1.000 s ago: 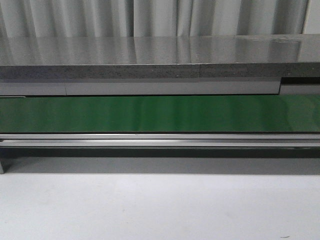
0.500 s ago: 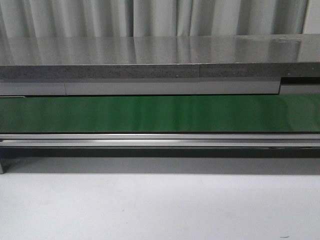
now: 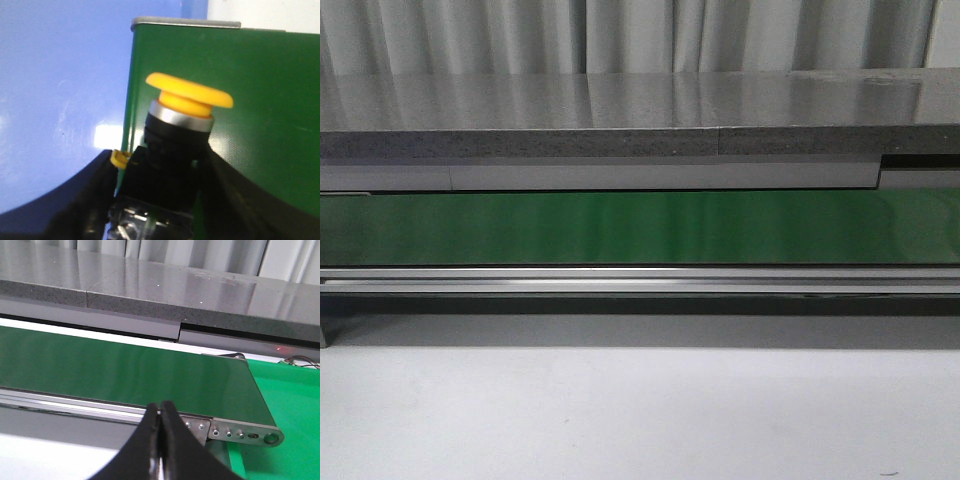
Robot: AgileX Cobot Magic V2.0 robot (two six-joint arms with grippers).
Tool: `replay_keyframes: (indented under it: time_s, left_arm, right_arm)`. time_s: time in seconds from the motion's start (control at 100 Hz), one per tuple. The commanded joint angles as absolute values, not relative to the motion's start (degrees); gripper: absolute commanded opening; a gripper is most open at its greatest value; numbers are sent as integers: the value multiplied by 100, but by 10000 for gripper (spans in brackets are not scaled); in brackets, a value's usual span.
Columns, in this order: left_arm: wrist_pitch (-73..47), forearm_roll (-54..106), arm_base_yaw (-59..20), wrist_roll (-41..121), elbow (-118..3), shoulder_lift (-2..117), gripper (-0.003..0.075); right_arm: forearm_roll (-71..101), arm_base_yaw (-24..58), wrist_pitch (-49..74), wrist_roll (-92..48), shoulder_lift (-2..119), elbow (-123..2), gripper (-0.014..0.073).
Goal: Move button from left to right
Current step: 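Place the button on the conveyor belt and open the left gripper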
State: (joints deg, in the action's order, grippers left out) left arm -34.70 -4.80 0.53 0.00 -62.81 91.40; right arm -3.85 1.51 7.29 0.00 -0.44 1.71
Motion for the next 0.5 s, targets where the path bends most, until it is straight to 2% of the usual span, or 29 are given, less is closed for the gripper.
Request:
replay_keyframes:
  time_s: [0.0, 0.07, 0.27, 0.49]
  left_arm:
    - [-3175, -280, 13, 195, -6469, 8970, 425]
    - [-3175, -37, 13, 399, -6469, 9051, 447]
    - [-3185, 294, 13, 652, -6469, 9174, 448]
    - [-3065, 315, 13, 652, -6469, 8680, 475]
  right_arm:
    - [-447, 137, 253, 0, -146, 171, -68]
    - [-447, 137, 253, 0, -146, 171, -68]
    - [-447, 137, 253, 0, -146, 171, -68]
    - [-447, 137, 253, 0, -146, 171, -68]
